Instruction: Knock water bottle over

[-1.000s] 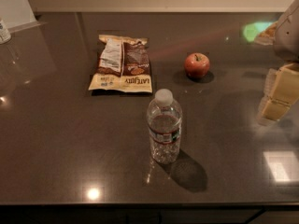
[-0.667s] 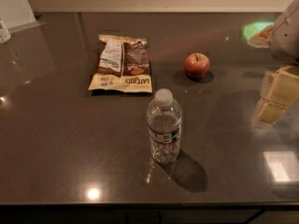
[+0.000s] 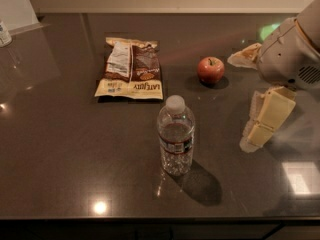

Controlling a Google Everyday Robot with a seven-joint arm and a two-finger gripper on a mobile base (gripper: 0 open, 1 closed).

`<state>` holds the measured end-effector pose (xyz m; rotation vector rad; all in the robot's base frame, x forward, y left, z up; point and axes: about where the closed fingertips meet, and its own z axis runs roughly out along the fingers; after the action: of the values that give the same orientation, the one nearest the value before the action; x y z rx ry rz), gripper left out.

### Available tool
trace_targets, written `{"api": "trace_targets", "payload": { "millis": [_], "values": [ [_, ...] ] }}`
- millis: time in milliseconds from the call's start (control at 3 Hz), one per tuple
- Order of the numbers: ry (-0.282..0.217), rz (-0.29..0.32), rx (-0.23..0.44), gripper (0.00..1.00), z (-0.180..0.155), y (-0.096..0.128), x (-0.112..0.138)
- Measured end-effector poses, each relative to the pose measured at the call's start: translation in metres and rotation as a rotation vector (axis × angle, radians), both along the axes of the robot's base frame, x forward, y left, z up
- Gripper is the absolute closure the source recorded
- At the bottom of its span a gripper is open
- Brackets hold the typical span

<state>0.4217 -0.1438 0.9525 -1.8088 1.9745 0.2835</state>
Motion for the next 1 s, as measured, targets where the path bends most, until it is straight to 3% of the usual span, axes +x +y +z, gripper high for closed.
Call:
{"api": "trace_targets", "payload": {
  "millis": [333,1000],
  "values": [
    [0.047,0.075,0.097,0.00,-0.008,0.030,-0.013],
    [0.122,0.157,0.258,0.00,-0.021,0.077,-0.026]
  ]
}}
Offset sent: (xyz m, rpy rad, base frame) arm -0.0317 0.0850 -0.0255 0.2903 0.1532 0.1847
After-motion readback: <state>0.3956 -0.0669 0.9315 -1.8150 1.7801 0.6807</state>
